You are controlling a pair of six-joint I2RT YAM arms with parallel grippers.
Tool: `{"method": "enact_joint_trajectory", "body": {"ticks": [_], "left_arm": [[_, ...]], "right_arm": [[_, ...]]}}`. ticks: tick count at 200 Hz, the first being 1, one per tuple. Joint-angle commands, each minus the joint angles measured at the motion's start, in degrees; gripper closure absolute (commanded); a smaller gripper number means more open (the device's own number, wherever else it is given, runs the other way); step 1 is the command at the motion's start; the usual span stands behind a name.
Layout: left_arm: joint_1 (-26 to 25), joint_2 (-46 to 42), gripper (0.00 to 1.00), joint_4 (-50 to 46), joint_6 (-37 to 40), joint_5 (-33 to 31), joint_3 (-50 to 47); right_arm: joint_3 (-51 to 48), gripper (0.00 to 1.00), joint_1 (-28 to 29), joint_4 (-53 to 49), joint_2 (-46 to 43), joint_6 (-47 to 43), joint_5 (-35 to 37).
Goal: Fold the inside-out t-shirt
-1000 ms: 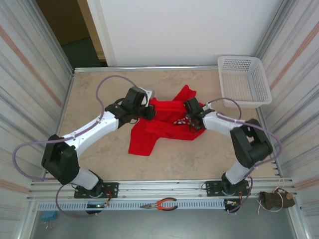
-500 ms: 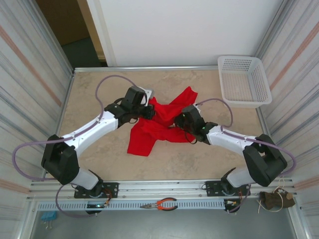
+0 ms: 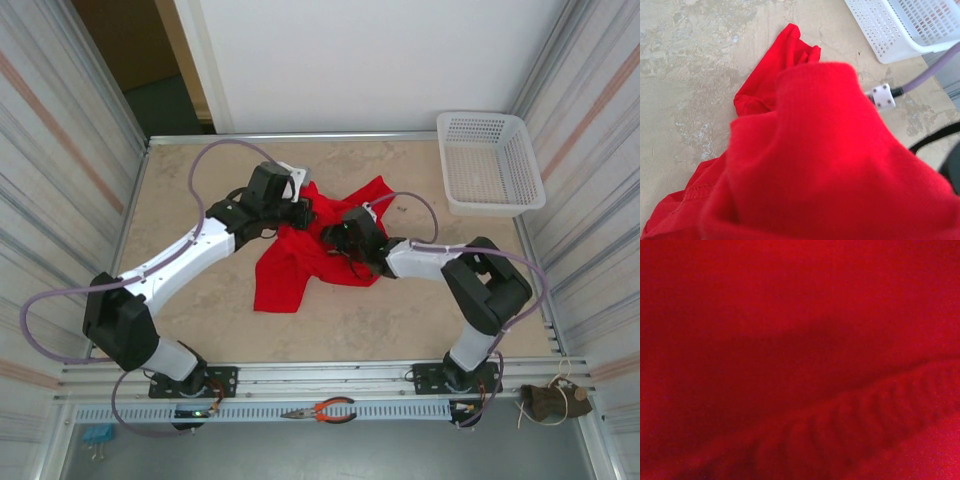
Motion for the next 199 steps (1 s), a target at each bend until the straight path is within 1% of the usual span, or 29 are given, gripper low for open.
{"method": "enact_joint_trajectory", "body": {"ticks": [1, 17, 28, 35, 57, 80, 96, 99, 104, 122, 141, 155, 159, 176, 192, 199], "left_arm": [[-0.12, -2.66, 1.00, 0.19, 0.26, 0.60, 0.63], [0.62, -3.12, 1.00, 1.81, -0.90, 1.49, -1.31], [0.64, -3.38, 1.00, 2.62, -1.28, 1.96, -1.87], [0.64, -3.36, 1.00, 2.76, -1.55, 2.10, -1.73], [0.68, -3.16, 1.00, 2.50, -1.50, 1.60, 0.13], [0.73, -1.91, 1.00, 1.63, -0.99, 1.75, 3.90], [0.82, -0.68, 1.00, 1.04, -0.67, 2.24, 6.74], [0.86, -0.42, 1.00, 0.94, -0.64, 2.31, 7.25], [0.90, 0.02, 1.00, 0.79, -0.61, 2.53, 8.10], [1.04, 1.25, 1.00, 0.82, -0.64, 3.59, 10.60], [0.99, 2.33, 1.00, 0.58, -0.64, 4.82, 12.54], [0.91, 2.73, 1.00, 0.33, -0.81, 5.72, 13.35], [0.90, 2.74, 1.00, 0.23, -0.93, 5.88, 13.41], [0.43, 2.66, 1.00, -0.04, -1.28, 6.33, 13.11], [-0.36, 2.26, 1.00, -0.14, -2.03, 7.18, 12.23], [-0.96, 2.13, 1.00, -0.14, -2.11, 7.59, 11.72]], "right_arm": [[2.92, 0.39, -2.30, 2.52, 1.96, 2.00, 4.27], [4.59, 0.44, -3.05, 3.77, 3.68, 1.91, 5.78], [6.69, 0.52, -3.19, 3.61, 5.34, 1.91, 5.42], [7.79, 0.54, -3.10, 3.24, 6.09, 2.00, 5.11], [9.14, 0.63, -1.52, 2.24, 7.00, 2.39, 5.29], [8.10, 0.73, 0.64, 0.33, 5.99, 3.80, 6.72], [6.51, 0.85, 1.91, -1.02, 5.10, 5.25, 7.82], [6.32, 0.88, 2.19, -1.35, 5.00, 7.10, 8.08], [5.90, 0.92, 2.60, -1.56, 4.95, 7.74, 8.56], [5.61, 1.00, 3.21, -1.09, 6.32, 9.19, 7.97], [6.02, 1.00, 3.16, 0.34, 8.15, 10.61, 6.63], [7.56, 1.00, 3.21, 2.32, 9.58, 9.53, 5.34], [8.13, 0.98, 3.14, 2.74, 9.88, 9.02, 5.08], [10.35, 0.81, 2.87, 5.38, 11.46, 7.59, 4.30], [11.55, 0.77, 2.23, 9.25, 13.05, 7.81, 3.80], [11.57, 0.75, 1.81, 12.50, 13.82, 8.18, 3.00]]}}
